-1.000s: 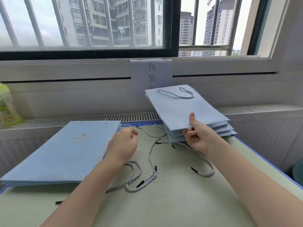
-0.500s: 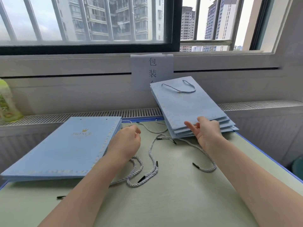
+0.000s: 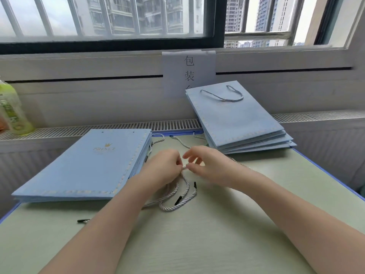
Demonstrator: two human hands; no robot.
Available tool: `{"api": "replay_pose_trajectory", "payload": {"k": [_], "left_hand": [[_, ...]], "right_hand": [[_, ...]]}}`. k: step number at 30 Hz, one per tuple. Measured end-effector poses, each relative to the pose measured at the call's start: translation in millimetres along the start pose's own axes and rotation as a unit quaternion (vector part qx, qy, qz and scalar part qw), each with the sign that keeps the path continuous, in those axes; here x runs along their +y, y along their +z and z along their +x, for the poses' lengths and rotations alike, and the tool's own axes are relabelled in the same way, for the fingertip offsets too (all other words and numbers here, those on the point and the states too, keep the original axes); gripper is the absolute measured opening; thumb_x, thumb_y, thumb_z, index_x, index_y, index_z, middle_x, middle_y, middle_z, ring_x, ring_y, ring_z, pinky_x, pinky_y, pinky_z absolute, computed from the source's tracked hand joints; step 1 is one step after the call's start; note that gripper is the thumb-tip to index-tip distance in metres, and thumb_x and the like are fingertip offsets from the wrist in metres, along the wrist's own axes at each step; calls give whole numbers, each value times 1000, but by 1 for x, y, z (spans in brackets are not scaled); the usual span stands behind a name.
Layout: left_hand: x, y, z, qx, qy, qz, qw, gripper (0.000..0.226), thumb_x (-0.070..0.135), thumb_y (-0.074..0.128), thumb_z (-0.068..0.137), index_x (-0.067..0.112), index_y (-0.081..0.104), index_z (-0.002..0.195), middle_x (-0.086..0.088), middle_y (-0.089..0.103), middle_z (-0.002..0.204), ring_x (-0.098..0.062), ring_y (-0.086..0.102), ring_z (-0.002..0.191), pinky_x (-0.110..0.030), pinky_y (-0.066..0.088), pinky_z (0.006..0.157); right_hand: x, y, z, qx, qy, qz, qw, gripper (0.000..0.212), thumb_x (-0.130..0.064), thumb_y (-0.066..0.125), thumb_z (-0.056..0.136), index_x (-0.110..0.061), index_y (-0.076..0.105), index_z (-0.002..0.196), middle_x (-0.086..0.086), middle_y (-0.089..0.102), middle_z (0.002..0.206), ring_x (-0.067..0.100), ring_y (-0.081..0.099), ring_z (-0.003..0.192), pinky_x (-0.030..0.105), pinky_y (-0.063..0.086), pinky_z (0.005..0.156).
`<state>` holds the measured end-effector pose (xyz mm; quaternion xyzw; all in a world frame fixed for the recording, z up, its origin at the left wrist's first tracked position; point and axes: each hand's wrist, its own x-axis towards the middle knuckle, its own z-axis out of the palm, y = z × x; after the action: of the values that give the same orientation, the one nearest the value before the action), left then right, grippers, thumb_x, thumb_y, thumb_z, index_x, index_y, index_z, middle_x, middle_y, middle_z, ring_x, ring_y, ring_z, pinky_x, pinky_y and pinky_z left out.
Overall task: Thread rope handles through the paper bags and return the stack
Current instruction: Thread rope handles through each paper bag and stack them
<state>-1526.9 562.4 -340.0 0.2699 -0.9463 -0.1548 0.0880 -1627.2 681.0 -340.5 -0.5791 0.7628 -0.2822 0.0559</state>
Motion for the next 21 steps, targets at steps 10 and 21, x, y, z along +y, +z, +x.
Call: {"api": "replay_pose_trajectory", "payload": {"k": [10, 21], "left_hand": [[8, -16, -5, 278, 64, -41, 958, 10, 19, 49, 93, 11, 54, 95, -5, 60, 92, -28, 50, 94, -40, 43, 77], [-44, -27, -1, 89, -275, 120, 950, 40, 23, 53, 92, 6, 41, 125, -19, 50, 129, -35, 45, 121, -37, 36, 92]], "right_hand": [[4, -6, 1, 28, -8, -28, 999, 18, -24, 50, 95, -16, 61, 83, -2, 54, 78, 16, 52, 74, 29, 39, 68], [-12, -16, 0, 130, 46, 316, 939, 17, -13, 43, 100, -12, 57, 109, -1, 58, 56, 5, 54, 50, 16, 45, 54]]}}
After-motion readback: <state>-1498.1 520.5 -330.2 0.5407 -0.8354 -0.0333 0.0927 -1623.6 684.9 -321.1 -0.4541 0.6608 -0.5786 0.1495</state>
